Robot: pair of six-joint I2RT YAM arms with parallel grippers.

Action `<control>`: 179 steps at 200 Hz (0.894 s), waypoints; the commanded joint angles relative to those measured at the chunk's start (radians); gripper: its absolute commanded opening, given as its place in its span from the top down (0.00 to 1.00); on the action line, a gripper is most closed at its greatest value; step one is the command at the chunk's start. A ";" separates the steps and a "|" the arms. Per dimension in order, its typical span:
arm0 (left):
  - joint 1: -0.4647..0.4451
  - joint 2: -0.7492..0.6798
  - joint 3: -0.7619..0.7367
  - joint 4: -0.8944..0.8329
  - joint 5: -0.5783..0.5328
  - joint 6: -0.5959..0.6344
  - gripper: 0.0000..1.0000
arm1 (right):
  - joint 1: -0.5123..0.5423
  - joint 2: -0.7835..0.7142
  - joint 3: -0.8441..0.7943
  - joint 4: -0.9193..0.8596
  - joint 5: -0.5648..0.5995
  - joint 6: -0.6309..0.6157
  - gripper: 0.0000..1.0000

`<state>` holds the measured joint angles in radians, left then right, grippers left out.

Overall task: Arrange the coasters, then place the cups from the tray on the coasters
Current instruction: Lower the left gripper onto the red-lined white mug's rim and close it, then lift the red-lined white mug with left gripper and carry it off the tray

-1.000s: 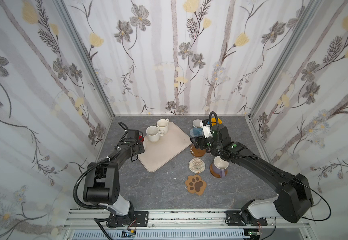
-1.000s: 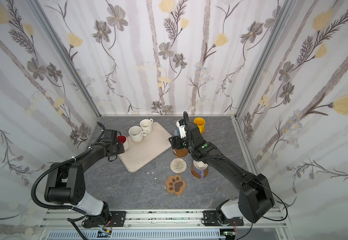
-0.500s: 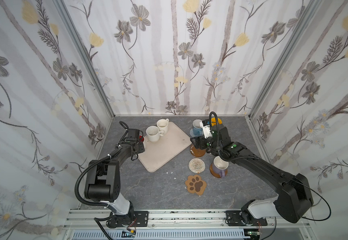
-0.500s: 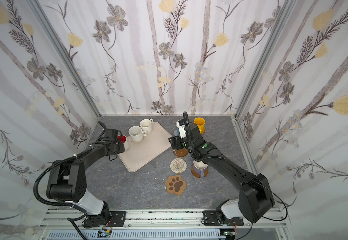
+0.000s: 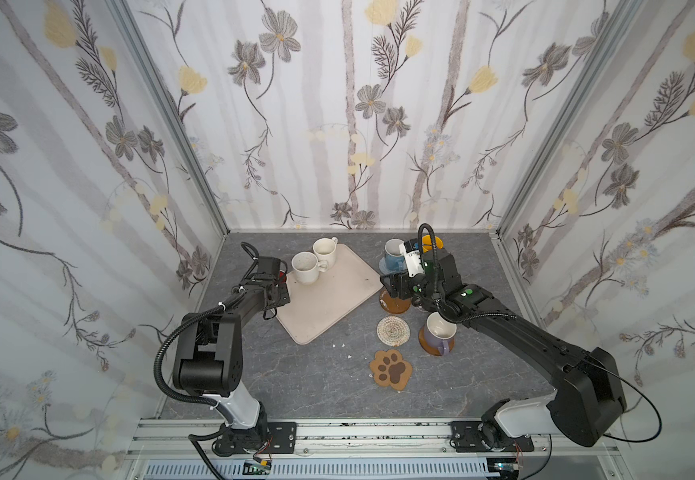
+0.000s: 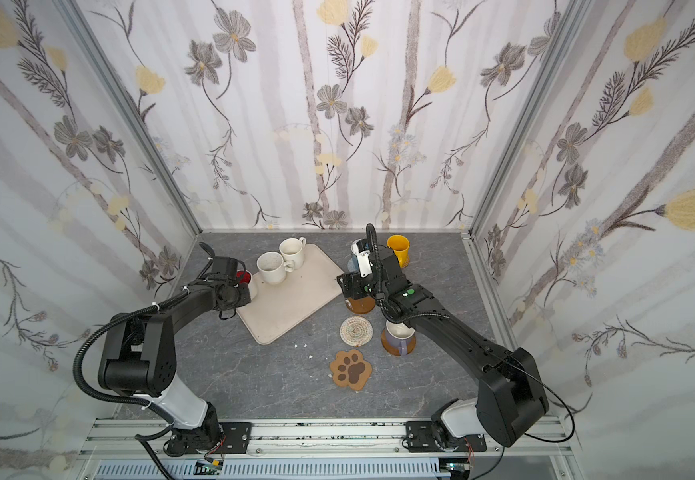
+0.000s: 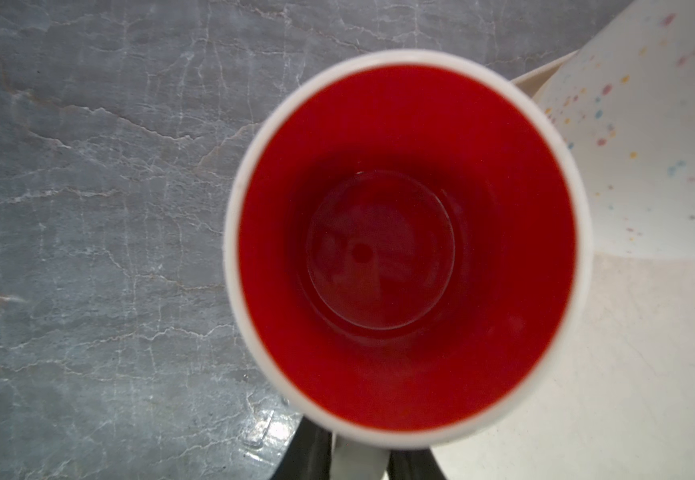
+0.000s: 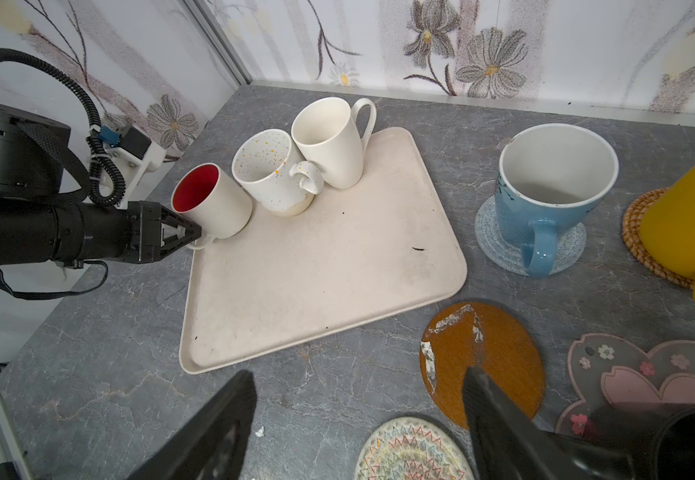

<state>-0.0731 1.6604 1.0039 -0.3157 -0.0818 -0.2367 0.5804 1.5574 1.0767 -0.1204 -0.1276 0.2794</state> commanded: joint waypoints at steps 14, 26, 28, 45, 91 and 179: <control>0.004 -0.002 0.002 0.006 -0.026 -0.007 0.87 | -0.002 -0.007 -0.006 0.052 -0.011 0.000 0.21; 0.004 -0.007 -0.001 0.006 -0.022 -0.009 0.91 | -0.002 -0.011 -0.007 0.053 -0.010 0.001 0.21; 0.004 -0.009 -0.002 0.006 -0.021 -0.010 0.92 | -0.002 -0.011 -0.007 0.054 -0.010 0.000 0.21; 0.002 -0.019 -0.008 0.006 -0.014 -0.012 0.96 | -0.004 -0.013 -0.004 0.052 -0.012 0.000 0.21; -0.006 -0.065 -0.026 0.006 -0.007 -0.010 1.00 | -0.003 -0.035 -0.004 0.051 -0.026 0.000 0.18; -0.035 -0.266 -0.074 -0.002 0.057 -0.010 1.00 | -0.040 -0.105 -0.057 0.076 -0.110 0.051 0.09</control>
<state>-0.0967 1.4441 0.9413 -0.3511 -0.0521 -0.2401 0.5514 1.4731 1.0397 -0.0982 -0.1940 0.3058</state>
